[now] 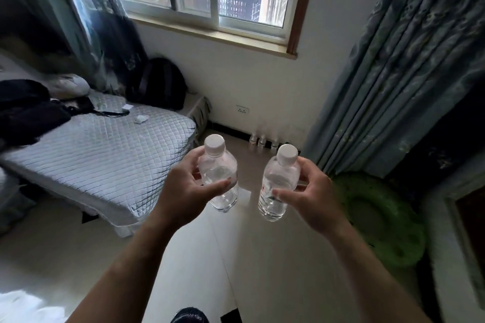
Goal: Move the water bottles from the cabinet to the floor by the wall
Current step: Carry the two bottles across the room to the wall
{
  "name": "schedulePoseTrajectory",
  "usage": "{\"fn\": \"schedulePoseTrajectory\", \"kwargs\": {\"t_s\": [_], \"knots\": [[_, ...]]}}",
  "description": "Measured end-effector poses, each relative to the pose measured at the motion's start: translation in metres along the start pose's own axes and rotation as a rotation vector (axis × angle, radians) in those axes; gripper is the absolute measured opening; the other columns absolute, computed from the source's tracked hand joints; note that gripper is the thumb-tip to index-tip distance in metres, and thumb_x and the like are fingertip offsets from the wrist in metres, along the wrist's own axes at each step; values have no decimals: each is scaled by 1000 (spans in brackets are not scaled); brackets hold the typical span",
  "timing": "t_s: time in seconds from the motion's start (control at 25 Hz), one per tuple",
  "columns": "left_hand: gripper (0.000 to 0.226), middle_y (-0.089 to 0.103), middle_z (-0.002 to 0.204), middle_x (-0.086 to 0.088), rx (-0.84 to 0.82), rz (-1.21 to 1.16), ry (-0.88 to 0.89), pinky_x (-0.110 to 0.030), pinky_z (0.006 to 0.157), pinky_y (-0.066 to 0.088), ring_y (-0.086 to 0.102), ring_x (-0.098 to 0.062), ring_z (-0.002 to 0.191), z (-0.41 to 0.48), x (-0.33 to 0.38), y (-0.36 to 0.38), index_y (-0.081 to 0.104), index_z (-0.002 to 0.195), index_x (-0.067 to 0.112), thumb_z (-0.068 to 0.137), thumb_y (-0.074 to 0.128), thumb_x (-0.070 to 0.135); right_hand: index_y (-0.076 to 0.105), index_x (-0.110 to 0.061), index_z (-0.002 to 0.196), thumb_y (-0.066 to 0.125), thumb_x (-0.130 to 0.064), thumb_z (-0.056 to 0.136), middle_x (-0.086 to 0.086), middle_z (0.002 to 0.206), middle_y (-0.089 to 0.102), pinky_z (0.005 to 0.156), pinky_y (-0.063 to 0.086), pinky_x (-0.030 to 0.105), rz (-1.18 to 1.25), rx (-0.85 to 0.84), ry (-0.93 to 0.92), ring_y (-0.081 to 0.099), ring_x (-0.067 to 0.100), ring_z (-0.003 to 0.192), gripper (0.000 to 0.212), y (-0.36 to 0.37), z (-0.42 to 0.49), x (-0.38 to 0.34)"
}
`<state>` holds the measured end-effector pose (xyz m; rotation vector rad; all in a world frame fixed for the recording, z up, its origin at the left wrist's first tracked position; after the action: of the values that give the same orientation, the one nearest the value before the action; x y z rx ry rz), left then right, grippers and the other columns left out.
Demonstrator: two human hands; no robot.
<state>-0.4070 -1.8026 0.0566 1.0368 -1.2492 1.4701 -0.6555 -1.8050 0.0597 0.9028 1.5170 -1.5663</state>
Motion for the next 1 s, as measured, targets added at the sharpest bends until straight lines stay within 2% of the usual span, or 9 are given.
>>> {"fn": "schedulePoseTrajectory", "kwargs": {"t_s": [0.08, 0.24, 0.36, 0.52, 0.8, 1.0], "knots": [[61, 74, 100, 2, 13, -9, -6, -31, 80, 57, 72, -14, 91, 33, -9, -9, 61, 122, 24, 67, 86, 20, 57, -30, 125, 83, -35, 57, -10, 105, 71, 82, 58, 33, -7, -10, -2, 68, 3, 89, 74, 10, 35, -3], [61, 75, 98, 3, -1, 39, -4, -24, 76, 56, 72, -11, 90, 104, -29, -29, 60, 123, 24, 67, 85, 18, 56, -33, 126, 78, -45, 52, -10, 105, 72, 85, 57, 42, -7, -17, 8, 70, 9, 91, 78, 37, 105, -2], [62, 74, 99, 3, -26, 31, -23, -30, 77, 55, 71, -11, 91, 167, -47, -52, 59, 123, 25, 66, 83, 23, 57, -32, 125, 78, -42, 53, -10, 104, 72, 86, 57, 41, 12, -5, 30, 69, 8, 94, 76, 63, 166, -7], [67, 74, 103, 6, -84, 47, -20, -41, 88, 57, 71, -10, 96, 248, -68, -84, 58, 127, 27, 66, 85, 26, 58, -30, 124, 79, -37, 54, -10, 103, 73, 87, 57, 41, 52, 20, 63, 69, 7, 93, 73, 101, 240, -20], [70, 74, 103, 6, -112, 55, -17, -33, 87, 56, 70, -5, 94, 358, -83, -123, 57, 129, 25, 63, 82, 30, 61, -31, 118, 79, -26, 58, -10, 98, 74, 86, 57, 39, 81, 48, 75, 70, 8, 93, 63, 139, 335, -41], [70, 73, 105, 5, -124, 52, -65, -41, 90, 56, 70, -11, 97, 420, -103, -131, 59, 125, 31, 60, 83, 38, 61, -31, 119, 79, -27, 58, -12, 98, 74, 86, 57, 36, 65, 32, 80, 69, 5, 93, 64, 152, 402, -37]]}}
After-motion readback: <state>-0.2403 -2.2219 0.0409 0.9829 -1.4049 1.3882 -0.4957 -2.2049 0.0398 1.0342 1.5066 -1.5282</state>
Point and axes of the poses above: each hand's wrist, its own z-axis towards the middle knuckle, its own y-axis out of the palm, x = y × z, the point moved 2 cm from there along z, towards the middle knuckle
